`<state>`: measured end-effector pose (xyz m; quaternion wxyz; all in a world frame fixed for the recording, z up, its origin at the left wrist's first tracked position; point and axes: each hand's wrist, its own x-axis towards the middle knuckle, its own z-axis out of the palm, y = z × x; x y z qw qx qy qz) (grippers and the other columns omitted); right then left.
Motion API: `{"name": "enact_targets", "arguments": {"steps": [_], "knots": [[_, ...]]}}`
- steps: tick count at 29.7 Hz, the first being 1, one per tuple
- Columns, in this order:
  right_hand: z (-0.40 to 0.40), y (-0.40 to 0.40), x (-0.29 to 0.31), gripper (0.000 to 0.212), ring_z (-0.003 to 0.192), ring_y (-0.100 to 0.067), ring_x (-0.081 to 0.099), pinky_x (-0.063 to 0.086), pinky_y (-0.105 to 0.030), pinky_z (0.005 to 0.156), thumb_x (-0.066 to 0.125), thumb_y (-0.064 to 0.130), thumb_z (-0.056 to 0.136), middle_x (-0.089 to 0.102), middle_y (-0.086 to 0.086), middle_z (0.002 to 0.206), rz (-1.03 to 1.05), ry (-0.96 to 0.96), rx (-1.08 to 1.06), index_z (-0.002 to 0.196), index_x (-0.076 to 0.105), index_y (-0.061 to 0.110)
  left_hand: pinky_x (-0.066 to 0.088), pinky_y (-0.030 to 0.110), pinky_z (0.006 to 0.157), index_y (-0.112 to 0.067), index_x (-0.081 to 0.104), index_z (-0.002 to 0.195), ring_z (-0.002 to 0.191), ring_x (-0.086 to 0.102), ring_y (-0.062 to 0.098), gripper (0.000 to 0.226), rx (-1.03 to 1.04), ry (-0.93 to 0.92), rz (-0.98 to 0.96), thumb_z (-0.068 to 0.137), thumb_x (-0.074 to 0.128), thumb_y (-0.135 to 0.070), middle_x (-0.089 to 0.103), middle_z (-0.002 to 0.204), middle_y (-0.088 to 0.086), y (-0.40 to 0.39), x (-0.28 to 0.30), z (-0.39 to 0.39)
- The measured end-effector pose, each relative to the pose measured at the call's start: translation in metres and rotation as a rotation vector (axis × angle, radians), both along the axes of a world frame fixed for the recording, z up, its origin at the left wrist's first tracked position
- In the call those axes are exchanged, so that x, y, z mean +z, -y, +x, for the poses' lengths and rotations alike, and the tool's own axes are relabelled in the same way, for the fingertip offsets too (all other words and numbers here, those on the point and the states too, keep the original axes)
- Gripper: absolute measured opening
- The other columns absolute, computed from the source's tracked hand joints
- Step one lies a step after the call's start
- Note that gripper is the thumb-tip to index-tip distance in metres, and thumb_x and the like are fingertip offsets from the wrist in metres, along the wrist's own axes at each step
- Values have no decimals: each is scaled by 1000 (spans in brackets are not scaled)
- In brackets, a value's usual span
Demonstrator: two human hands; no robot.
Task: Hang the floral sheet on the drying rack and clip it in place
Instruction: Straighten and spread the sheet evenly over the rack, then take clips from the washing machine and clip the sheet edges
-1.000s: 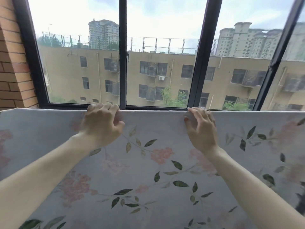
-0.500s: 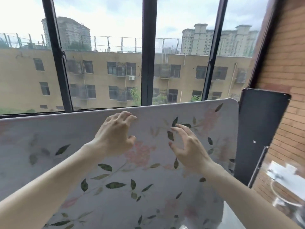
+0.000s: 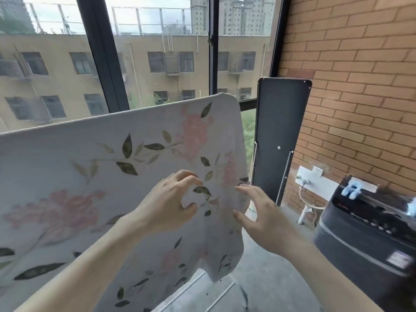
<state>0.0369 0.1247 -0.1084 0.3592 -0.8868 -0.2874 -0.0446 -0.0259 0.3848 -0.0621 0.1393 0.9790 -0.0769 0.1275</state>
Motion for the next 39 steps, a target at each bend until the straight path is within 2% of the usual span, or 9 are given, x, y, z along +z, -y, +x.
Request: {"name": "enact_targets", "arguments": {"steps": [3,7,9,11,14,19,25,32,39], "knots": [[16,37,-17,53,135,8,39,34,-21,114,64,39,97,40,30,147,3,-55,-83,146,44,41,39,24,109,-33,52,142,133,45,8,48,-71,-30,-51,96,62,-30,41,148,-18,33,-16,37],[46,87,-36,50,130,8,43,33,-16,105,65,38,98,42,31,144,14,-129,-207,144,45,43,43,25,104,-34,53,140,130,48,8,47,-203,-90,-75,95,62,-27,42,146,-20,83,-40,102],[54,100,-38,50,129,7,43,35,-18,105,64,39,98,42,32,144,-5,-169,-236,144,45,42,40,21,100,-35,54,137,127,49,6,45,-230,-93,-86,94,63,-27,43,144,-21,95,-51,121],[76,124,-43,50,130,6,43,37,-23,108,64,41,97,42,32,144,-8,-201,-288,143,45,43,41,22,103,-37,55,136,128,48,4,45,-283,-138,-123,92,63,-30,44,142,-24,115,-65,159],[99,152,-43,48,129,10,41,37,-23,107,65,43,97,41,35,140,-6,-228,-374,141,46,46,45,32,106,-37,56,136,129,50,6,45,-343,-184,-138,91,62,-33,46,141,-24,143,-76,203],[133,226,-60,48,129,4,48,45,-31,107,66,44,94,44,35,137,13,-238,-507,138,48,48,43,29,105,-36,54,139,125,51,9,43,-469,-252,-105,96,62,-34,45,145,-20,222,-95,278],[173,304,-77,42,123,13,48,44,-20,101,67,39,96,46,39,132,78,-268,-658,134,51,49,44,29,106,-35,58,134,128,53,10,40,-567,-290,-93,95,64,-33,49,143,-18,303,-105,347],[259,396,-105,42,123,7,50,48,-29,103,66,41,97,45,36,134,58,-325,-619,136,50,47,42,22,101,-36,58,131,124,54,8,38,-513,-345,-92,94,65,-34,51,138,-19,383,-130,425],[369,474,-113,42,122,0,52,49,-32,104,65,40,97,48,27,133,40,-413,-523,137,52,42,43,25,104,-38,58,131,123,53,4,36,-360,-381,-163,95,65,-36,50,134,-22,433,-150,487]]}}
